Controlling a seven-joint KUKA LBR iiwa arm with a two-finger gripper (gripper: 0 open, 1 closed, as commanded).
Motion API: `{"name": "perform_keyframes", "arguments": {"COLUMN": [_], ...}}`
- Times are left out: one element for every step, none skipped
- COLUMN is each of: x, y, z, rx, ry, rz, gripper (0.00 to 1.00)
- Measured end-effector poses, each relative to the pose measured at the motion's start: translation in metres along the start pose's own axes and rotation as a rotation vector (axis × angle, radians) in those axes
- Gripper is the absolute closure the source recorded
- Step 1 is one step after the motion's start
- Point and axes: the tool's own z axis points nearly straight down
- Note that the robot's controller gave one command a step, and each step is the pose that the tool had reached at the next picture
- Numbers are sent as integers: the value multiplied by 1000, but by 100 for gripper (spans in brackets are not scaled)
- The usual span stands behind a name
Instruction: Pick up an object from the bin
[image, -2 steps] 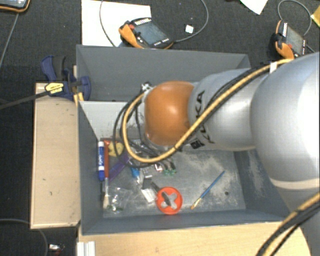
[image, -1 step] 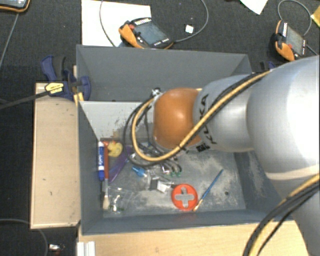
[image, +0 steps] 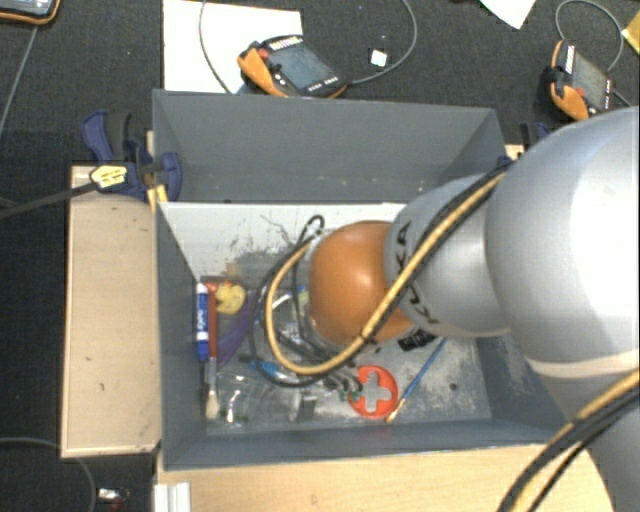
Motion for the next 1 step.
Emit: {"name": "perform_keyframes", "arguments": {"x": [24], "y": [-4], "z": [0], "rx": [-1], "ry": [-9], "rz": [68], "gripper": [0]}}
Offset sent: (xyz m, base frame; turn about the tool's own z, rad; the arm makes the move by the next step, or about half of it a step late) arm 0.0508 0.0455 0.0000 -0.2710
